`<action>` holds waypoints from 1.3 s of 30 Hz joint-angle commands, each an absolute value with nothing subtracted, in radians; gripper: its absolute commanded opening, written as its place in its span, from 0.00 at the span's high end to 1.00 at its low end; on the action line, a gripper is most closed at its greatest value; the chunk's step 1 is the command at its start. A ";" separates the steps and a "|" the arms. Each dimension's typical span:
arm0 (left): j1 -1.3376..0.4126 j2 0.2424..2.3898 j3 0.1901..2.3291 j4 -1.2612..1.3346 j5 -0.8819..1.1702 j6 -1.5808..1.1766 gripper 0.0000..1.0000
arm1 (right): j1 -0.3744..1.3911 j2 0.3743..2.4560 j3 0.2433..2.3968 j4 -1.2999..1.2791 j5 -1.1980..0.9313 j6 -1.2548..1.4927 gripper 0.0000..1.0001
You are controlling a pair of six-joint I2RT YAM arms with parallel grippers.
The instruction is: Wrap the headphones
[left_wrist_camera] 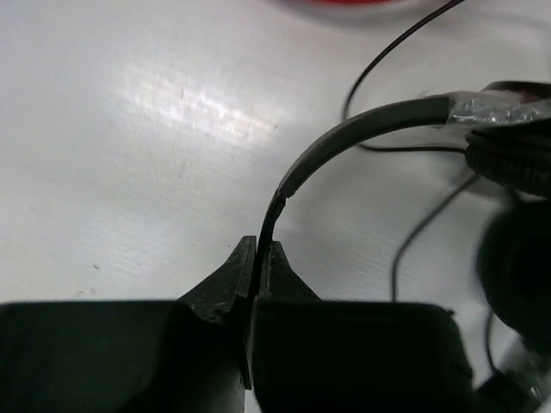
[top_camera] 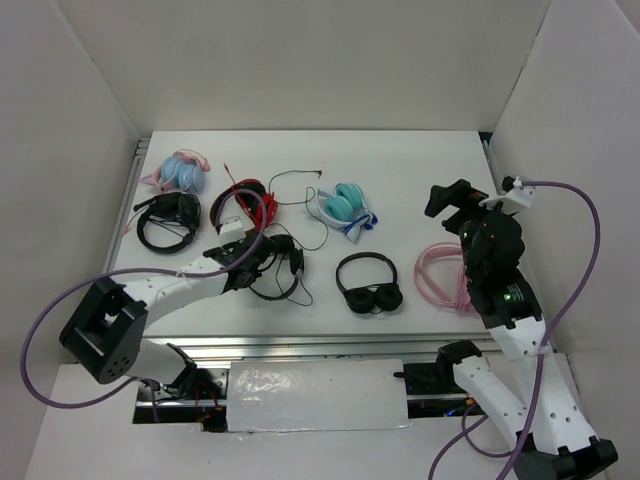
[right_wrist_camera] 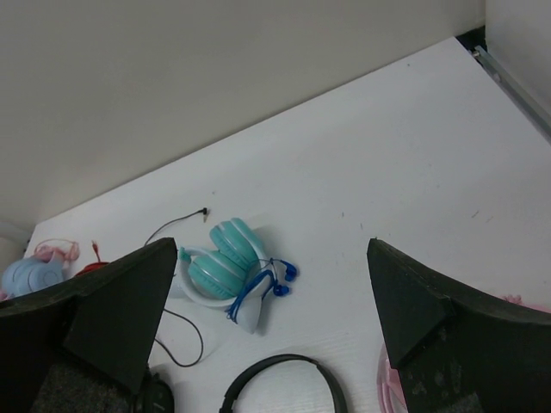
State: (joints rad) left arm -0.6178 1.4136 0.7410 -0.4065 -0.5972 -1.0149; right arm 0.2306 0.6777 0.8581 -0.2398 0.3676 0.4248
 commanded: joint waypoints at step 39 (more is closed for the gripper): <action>-0.653 1.391 2.368 -0.341 -0.480 -0.176 1.00 | 0.506 1.448 0.768 0.794 -0.529 -0.104 0.00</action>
